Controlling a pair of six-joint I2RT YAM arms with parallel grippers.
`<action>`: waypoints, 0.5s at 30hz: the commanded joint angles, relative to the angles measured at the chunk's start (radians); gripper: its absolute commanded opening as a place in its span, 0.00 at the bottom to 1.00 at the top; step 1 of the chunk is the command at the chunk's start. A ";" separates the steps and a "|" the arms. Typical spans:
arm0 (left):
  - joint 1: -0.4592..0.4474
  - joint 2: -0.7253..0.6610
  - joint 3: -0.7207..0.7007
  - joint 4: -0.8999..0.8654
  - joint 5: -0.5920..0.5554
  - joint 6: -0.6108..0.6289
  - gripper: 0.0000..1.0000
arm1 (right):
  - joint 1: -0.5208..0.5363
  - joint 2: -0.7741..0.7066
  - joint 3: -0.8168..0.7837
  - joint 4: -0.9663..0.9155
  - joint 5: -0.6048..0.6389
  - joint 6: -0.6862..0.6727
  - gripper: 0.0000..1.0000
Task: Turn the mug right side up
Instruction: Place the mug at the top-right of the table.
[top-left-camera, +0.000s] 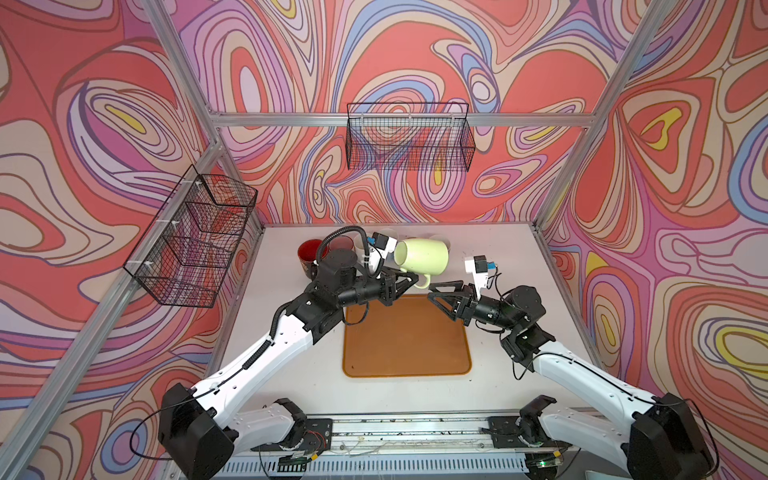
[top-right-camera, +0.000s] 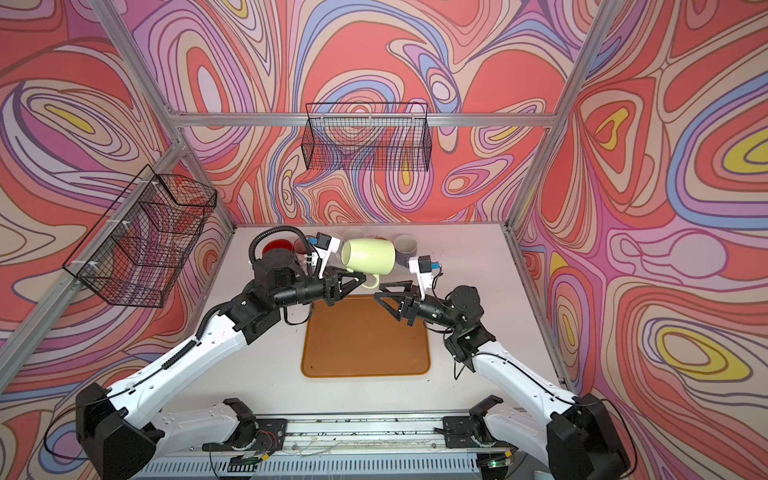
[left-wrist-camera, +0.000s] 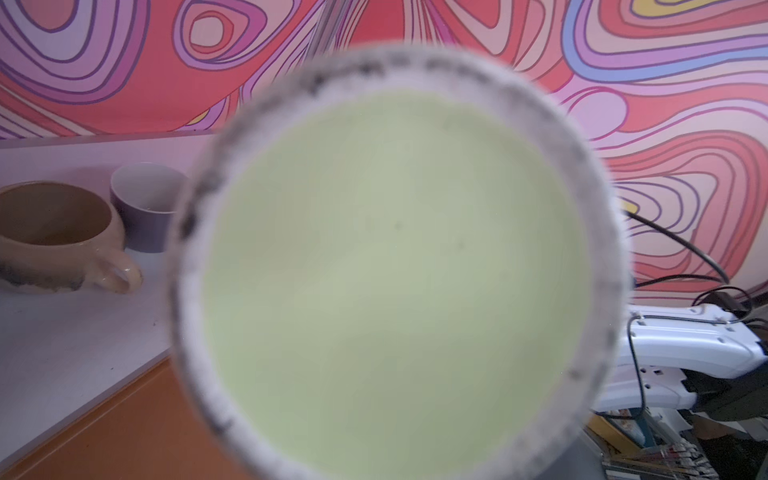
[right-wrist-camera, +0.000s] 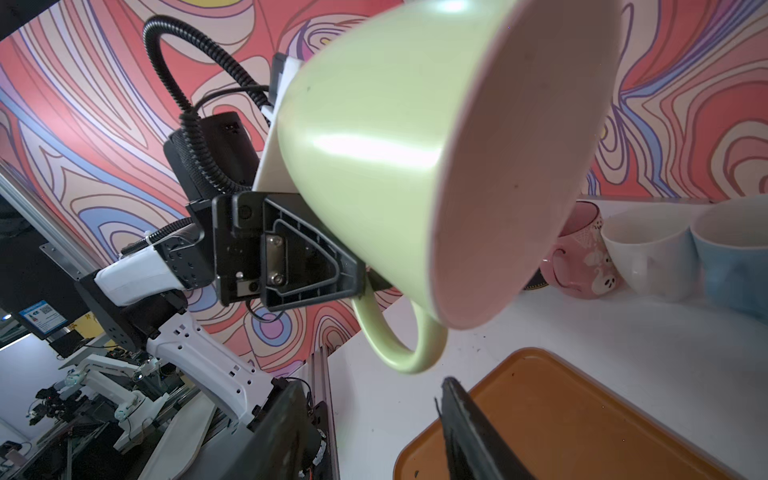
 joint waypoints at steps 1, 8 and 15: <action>0.004 0.002 0.003 0.235 0.093 -0.063 0.00 | -0.003 0.026 0.034 0.035 -0.029 -0.001 0.49; 0.005 0.011 -0.008 0.290 0.123 -0.090 0.00 | -0.003 0.057 0.084 0.070 -0.034 0.021 0.42; 0.004 0.003 -0.041 0.307 0.125 -0.091 0.00 | -0.010 0.066 0.119 0.080 -0.034 0.031 0.39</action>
